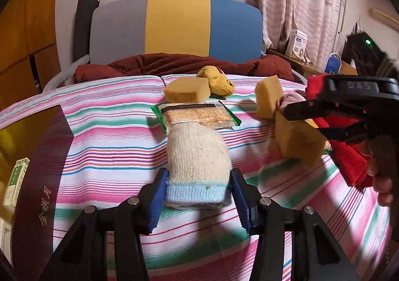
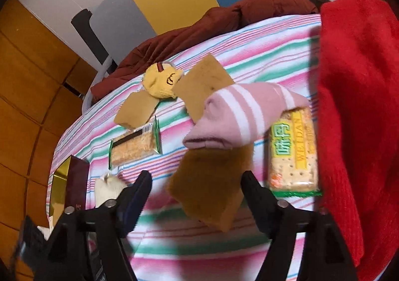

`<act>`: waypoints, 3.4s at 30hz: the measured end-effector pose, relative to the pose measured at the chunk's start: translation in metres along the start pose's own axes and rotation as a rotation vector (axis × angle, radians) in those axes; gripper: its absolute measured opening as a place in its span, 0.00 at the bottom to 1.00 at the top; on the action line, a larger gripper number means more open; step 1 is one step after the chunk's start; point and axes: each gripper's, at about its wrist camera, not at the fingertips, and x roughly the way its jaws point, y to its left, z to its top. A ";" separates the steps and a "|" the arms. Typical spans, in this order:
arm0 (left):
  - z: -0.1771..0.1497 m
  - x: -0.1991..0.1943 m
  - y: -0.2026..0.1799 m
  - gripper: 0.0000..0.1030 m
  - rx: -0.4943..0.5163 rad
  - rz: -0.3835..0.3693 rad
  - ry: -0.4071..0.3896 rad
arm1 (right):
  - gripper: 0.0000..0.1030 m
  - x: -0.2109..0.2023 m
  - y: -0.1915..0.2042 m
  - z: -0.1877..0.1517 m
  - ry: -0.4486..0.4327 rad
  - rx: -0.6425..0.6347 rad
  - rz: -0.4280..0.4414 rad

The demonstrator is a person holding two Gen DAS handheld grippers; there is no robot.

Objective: Organize objects
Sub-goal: 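Grasp the cream knit sock with the left tool while the right tool grasps a yellow sponge, then carry the cream sock and yellow sponge over the gold tray with both tools, then open both tools to release the sock and sponge into the tray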

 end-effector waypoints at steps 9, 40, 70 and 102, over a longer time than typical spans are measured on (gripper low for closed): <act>-0.005 -0.006 0.010 0.50 -0.044 -0.013 0.003 | 0.57 0.013 0.004 -0.009 0.100 -0.035 0.128; -0.064 -0.098 0.046 0.47 -0.164 -0.066 -0.004 | 0.58 0.016 0.038 -0.030 0.079 -0.222 0.175; -0.042 -0.182 0.124 0.45 -0.337 -0.054 -0.159 | 0.58 -0.007 0.119 -0.070 -0.025 -0.407 0.317; -0.010 -0.160 0.280 0.91 -0.439 0.276 -0.158 | 0.84 0.083 0.323 -0.064 0.008 -0.607 0.108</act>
